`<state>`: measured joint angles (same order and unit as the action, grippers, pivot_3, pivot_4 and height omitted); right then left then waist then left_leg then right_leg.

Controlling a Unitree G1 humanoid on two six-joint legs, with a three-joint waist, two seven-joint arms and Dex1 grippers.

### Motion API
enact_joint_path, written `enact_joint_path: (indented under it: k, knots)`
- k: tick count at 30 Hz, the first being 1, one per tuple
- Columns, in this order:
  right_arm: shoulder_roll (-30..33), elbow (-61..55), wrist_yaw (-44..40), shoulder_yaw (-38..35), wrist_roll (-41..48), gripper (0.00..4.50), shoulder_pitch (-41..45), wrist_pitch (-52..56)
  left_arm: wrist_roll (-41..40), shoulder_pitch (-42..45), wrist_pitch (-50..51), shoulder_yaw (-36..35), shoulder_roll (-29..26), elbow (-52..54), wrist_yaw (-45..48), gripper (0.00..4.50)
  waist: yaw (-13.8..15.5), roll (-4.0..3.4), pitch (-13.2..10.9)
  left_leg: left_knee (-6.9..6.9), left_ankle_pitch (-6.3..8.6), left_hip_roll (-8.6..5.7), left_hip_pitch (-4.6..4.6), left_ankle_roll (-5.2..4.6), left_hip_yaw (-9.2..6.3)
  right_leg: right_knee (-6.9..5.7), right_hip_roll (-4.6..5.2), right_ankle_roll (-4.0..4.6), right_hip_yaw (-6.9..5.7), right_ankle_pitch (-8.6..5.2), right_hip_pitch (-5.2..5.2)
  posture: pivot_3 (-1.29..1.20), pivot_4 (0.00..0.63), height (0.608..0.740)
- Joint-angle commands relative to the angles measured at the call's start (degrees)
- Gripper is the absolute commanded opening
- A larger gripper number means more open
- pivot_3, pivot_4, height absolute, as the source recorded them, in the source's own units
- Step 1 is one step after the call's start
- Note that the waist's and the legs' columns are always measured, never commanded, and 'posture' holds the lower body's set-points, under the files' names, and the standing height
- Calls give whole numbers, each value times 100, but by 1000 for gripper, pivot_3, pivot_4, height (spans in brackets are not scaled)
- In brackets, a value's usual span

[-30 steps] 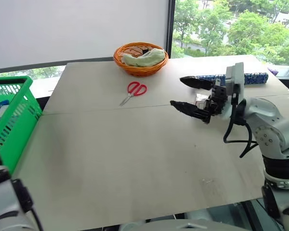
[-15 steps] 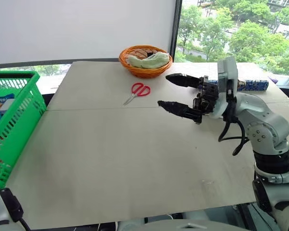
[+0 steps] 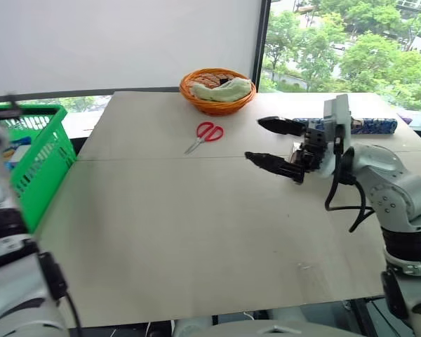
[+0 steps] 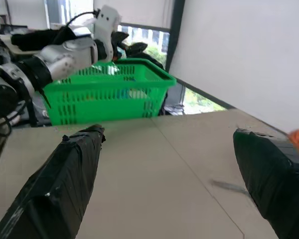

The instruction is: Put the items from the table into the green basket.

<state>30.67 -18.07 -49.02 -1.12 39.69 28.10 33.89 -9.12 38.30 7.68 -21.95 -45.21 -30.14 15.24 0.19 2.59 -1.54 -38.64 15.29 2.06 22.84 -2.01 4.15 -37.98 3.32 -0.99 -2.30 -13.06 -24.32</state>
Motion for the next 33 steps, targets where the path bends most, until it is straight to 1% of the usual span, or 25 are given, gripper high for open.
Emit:
enact_joint_path:
  k: [1, 3, 4, 6, 8, 10, 11, 13, 15, 17, 20, 23, 27, 33]
  knots:
    - [236, 99, 42, -362, -255, 4500, -214, -300, -64, 300, 270, 1001, 568, 592, 926, 4444, -42, -16, 0, -2, 0, 0, -2, -17, 7, 0, -19, -1, 7, 1, 2, -60, 0, 738]
    - [444, 138, 6, -480, -439, 4500, -543, -422, -37, 467, 238, 1779, 1162, 721, 1682, 4444, -106, -20, 2, -4, 0, 2, -5, -24, 9, -2, -34, -2, 17, 1, 2, -83, 0, 738]
    - [520, 130, -3, -539, -478, 4500, -682, -460, 28, 602, 177, 2048, 1435, 619, 1884, 4444, -116, -21, 2, -5, 0, 3, -5, -25, 16, 0, -45, -2, 17, 0, 3, -96, 0, 738]
    - [629, 73, 33, -641, -524, 4500, -910, -495, 213, 925, 69, 2385, 1887, 191, 2020, 4444, -164, -29, -3, -7, 1, 3, -5, -25, 29, 3, -58, -2, 18, 0, 5, -112, 0, 738]
    - [690, -24, 118, -726, -619, 4500, -1140, -515, 528, 1305, -224, 2883, 2274, -360, 2344, 4444, -285, -37, -8, -10, 1, 3, -3, -27, 30, 4, -74, -1, 22, -1, 4, -174, 0, 738]
    - [737, -133, 186, -760, -703, 4500, -1333, -558, 759, 1646, -561, 3205, 2583, -913, 2556, 4444, -432, -56, -11, -10, 2, 7, -8, -29, 29, 5, -92, 0, 37, -2, 4, -201, 0, 738]
    - [751, -249, 246, -792, -756, 4500, -1496, -586, 860, 1877, -858, 3364, 2845, -1353, 2710, 4444, -503, -77, -7, -10, 2, 9, -12, -29, 28, 4, -98, 0, 46, -2, 4, -216, 0, 738]
    - [676, -499, 448, -886, -759, 4500, -1778, -559, 1246, 2311, -1579, 3746, 3246, -2262, 2945, 4444, -593, -91, -5, -10, 3, 9, -15, -30, 16, 5, -100, -1, 50, -3, 5, -259, 0, 738]
    - [595, -701, 620, -948, -740, 4500, -1979, -536, 1475, 2731, -1977, 3861, 3546, -3019, 2985, 4444, -672, -95, -5, -10, 3, 8, -18, -31, 11, 8, -101, -3, 52, -4, 9, -288, 0, 738]
    - [533, -850, 756, -996, -744, 4500, -2136, -533, 1520, 3140, -2097, 3794, 3841, -3639, 3002, 4444, -818, -103, -11, -11, 4, 8, -17, -31, 5, 10, -101, -5, 57, -5, 9, -317, 0, 738]
    - [534, -928, 887, -1020, -894, 4500, -2370, -590, 1908, 3571, -2228, 3961, 4155, -4268, 2849, 4444, -1031, -103, -12, -22, 6, 9, -13, -35, 0, 10, -100, -8, 61, -6, 9, -330, 0, 738]
    - [568, -960, 1076, -952, -1167, 4500, -2599, -609, 2419, 3818, -2184, 4200, 4352, -4607, 2307, 4444, -1214, -108, -10, -22, 7, 10, -15, -36, -2, 9, -99, -31, 62, -20, 12, -389, 0, 738]
    - [406, -1152, 1415, -956, -1326, 4500, -2864, -590, 2950, 3910, -1927, 4435, 4563, -4803, 1812, 4444, -1494, -113, -11, -22, 8, 15, -16, -38, -5, 8, -96, -37, 77, -23, 12, -448, 0, 738]
    - [176, -1473, 1700, -967, -1344, 4500, -3162, -611, 3345, 3869, -1410, 4412, 4739, -4911, 926, 4444, -1995, -120, -21, -21, 9, 18, -17, -38, -10, 5, -85, -51, 81, -31, 15, -495, 0, 738]
